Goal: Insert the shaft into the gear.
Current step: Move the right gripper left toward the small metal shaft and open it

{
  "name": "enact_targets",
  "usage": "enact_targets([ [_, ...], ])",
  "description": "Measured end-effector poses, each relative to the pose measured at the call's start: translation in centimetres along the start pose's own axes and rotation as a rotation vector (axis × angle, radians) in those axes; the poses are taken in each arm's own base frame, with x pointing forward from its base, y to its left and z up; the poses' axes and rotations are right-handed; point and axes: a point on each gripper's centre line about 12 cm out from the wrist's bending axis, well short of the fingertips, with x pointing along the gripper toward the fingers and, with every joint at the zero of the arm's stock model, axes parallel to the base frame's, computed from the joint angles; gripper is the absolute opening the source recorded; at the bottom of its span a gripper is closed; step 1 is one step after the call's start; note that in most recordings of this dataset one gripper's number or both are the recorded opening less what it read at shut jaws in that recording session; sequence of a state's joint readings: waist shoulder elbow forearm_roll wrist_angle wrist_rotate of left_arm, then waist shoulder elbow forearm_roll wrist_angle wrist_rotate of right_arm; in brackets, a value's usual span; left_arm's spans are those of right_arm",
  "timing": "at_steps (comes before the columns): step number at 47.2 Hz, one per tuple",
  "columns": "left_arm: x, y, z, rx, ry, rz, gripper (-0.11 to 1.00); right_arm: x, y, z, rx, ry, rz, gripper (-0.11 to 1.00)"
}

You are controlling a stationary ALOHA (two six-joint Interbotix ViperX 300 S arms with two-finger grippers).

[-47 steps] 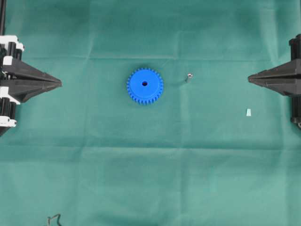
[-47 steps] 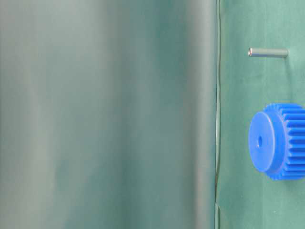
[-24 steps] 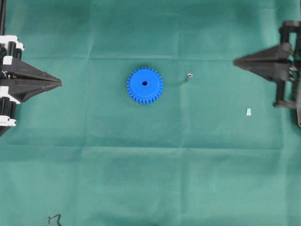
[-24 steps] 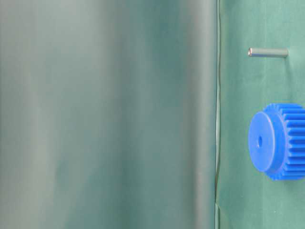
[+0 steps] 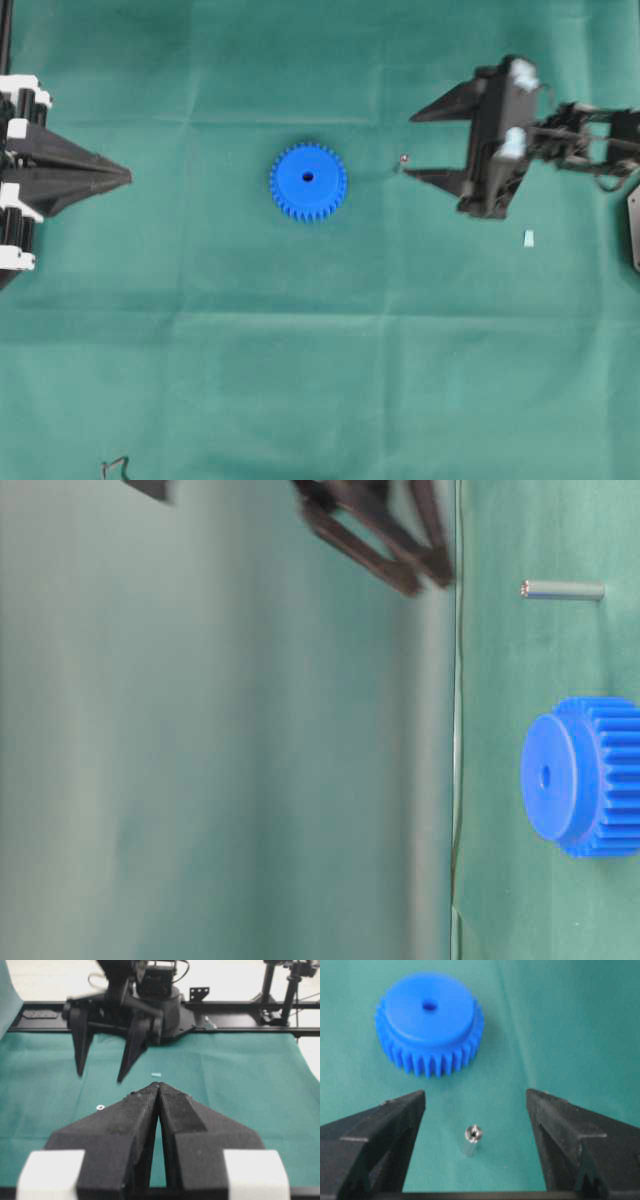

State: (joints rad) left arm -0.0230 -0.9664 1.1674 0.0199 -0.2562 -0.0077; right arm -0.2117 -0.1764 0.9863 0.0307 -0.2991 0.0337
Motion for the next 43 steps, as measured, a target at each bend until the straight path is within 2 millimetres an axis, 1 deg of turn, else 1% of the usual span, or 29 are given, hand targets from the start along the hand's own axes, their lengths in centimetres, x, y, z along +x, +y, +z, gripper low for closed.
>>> enact_targets([
  [5,0.0,0.0,0.0,0.000,0.003,0.000,0.00,1.3,-0.2,-1.1,0.020,0.023,-0.011,0.79],
  [11,0.0,0.0,-0.1,0.000,0.008,0.000,0.00,2.1,-0.4,-2.0,0.040,0.033,-0.024,0.78],
  [21,0.0,0.0,-0.2,0.002,0.015,0.000,0.00,2.3,-0.7,-3.4,0.069,0.047,-0.042,0.78],
  [26,0.0,0.0,-0.2,0.002,0.017,0.002,0.00,2.4,-0.8,-3.4,0.070,0.039,-0.043,0.77],
  [29,0.0,0.1,-0.2,0.002,0.018,0.003,0.00,2.5,-0.8,-3.5,0.068,0.043,-0.042,0.74],
  [31,0.0,0.0,-0.2,0.002,0.018,0.002,0.00,2.5,-0.7,-3.7,0.067,0.047,-0.042,0.70],
  [33,0.0,0.1,-0.2,0.002,0.020,0.003,0.00,2.6,-0.8,-3.8,0.068,0.053,-0.044,0.63],
  [35,0.0,0.1,-0.3,0.000,0.022,0.004,0.00,2.6,-0.8,-3.9,0.069,0.058,-0.044,0.54],
  [39,0.0,0.1,-0.3,0.002,0.022,0.005,0.00,2.8,-0.6,-4.2,0.066,0.075,-0.040,0.32],
  [42,0.0,0.1,-0.3,0.002,0.022,0.006,0.00,2.8,-0.4,-4.3,0.060,0.079,-0.033,0.18],
  [43,0.0,0.1,-0.3,0.002,0.023,0.006,0.00,2.8,-0.3,-4.3,0.056,0.079,-0.031,0.17],
])
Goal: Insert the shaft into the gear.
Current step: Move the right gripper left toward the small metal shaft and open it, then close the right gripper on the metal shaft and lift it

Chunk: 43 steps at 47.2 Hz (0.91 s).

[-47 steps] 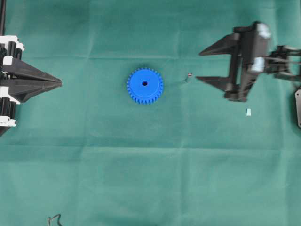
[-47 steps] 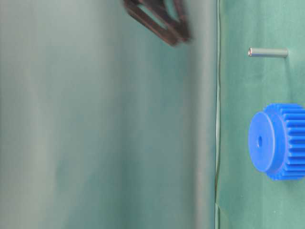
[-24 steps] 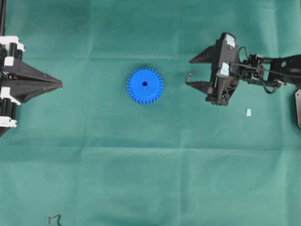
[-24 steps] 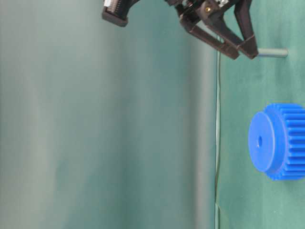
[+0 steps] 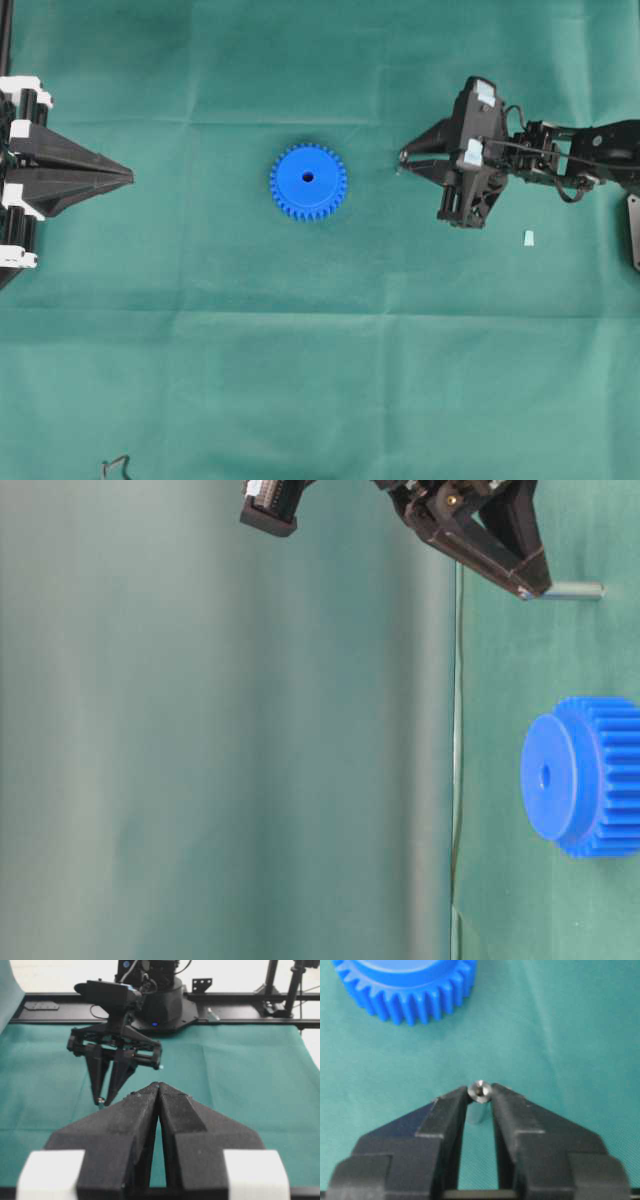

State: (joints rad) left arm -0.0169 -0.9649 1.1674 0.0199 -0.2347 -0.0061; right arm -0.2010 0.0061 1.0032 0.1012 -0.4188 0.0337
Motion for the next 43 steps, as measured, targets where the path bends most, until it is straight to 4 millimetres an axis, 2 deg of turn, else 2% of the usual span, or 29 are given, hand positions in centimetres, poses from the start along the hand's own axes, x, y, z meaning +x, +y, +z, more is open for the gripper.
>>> enact_targets([
  [22,-0.1,0.1,-0.2,0.000,0.017,0.005,0.00,-0.3,0.3,0.4,-0.008,0.011,0.008,0.17],
  [43,0.0,0.1,-0.2,-0.001,0.015,0.005,0.00,-4.9,1.4,7.8,-0.058,-0.031,0.045,0.17],
])
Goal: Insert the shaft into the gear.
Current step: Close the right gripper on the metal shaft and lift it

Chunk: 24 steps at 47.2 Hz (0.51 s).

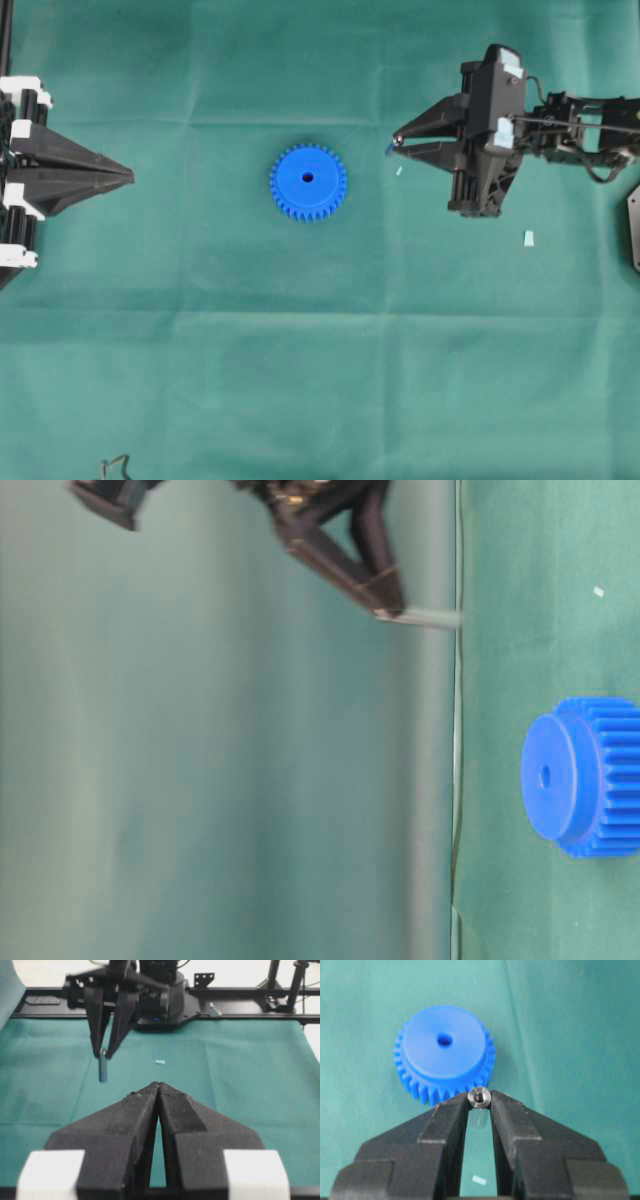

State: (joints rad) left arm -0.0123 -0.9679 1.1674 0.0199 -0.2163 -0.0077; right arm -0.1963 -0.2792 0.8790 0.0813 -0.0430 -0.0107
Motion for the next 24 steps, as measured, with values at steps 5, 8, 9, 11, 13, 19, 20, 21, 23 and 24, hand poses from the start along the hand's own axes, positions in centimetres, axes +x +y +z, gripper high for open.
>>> enact_targets([
  [5,0.0,0.0,0.0,0.000,0.000,0.000,0.00,-0.3,0.1,0.3,-0.011,0.008,0.002,0.17],
  [8,0.0,0.0,0.0,0.000,0.000,0.000,0.00,-0.3,0.1,0.3,-0.009,0.011,0.002,0.17],
  [9,0.0,0.0,0.0,0.000,0.000,0.000,0.00,-0.3,0.1,0.4,-0.011,0.009,0.002,0.17],
  [11,0.0,0.0,0.0,0.000,0.002,0.000,0.00,-0.3,0.1,0.4,-0.012,0.009,0.002,0.17],
  [13,0.0,0.0,0.0,0.000,0.000,0.000,0.00,-0.3,0.1,0.4,-0.011,0.008,0.002,0.17],
  [19,0.0,0.0,0.0,0.000,0.000,0.000,0.00,0.1,0.1,1.1,-0.011,-0.009,0.004,0.17],
  [20,0.0,0.0,0.0,0.000,0.000,0.000,0.00,0.2,0.2,1.2,-0.010,-0.012,0.004,0.17],
  [21,0.0,0.0,0.0,-0.001,0.000,0.000,0.00,0.4,0.2,1.3,-0.010,-0.012,0.004,0.17],
  [23,0.0,0.0,0.0,0.000,0.000,0.000,0.00,1.0,0.3,1.6,-0.012,-0.010,0.006,0.17],
  [24,0.0,0.0,0.0,0.000,0.002,0.000,0.00,1.3,0.4,1.8,-0.012,-0.012,0.007,0.17],
])
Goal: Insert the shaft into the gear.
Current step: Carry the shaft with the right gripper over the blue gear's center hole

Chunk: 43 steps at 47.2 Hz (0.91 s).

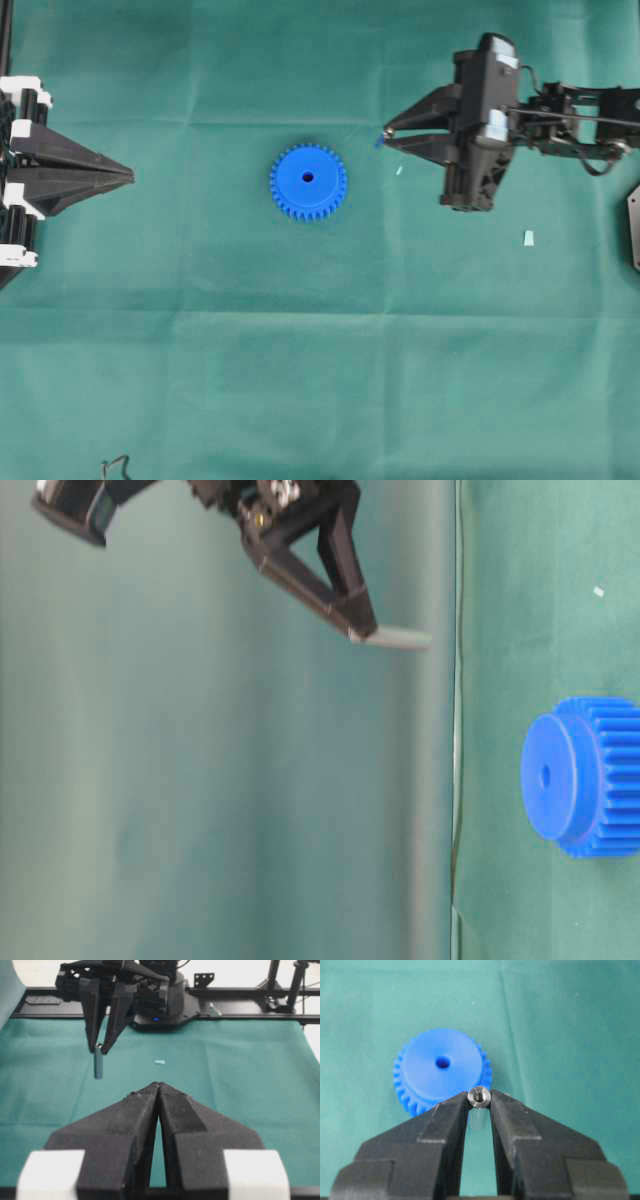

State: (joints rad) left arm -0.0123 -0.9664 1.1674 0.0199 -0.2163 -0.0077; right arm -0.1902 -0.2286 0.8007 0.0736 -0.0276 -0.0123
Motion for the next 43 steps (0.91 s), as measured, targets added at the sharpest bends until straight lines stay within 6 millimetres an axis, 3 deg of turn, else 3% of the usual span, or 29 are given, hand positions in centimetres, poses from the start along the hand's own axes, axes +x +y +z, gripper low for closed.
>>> enact_targets([
  [19,0.0,0.0,0.0,0.000,-0.002,0.000,0.00,6.2,2.7,2.6,-0.034,0.018,0.052,0.17],
  [43,0.0,0.0,-0.1,-0.003,0.002,0.000,0.00,7.4,2.8,2.2,-0.033,0.022,0.051,0.17],
])
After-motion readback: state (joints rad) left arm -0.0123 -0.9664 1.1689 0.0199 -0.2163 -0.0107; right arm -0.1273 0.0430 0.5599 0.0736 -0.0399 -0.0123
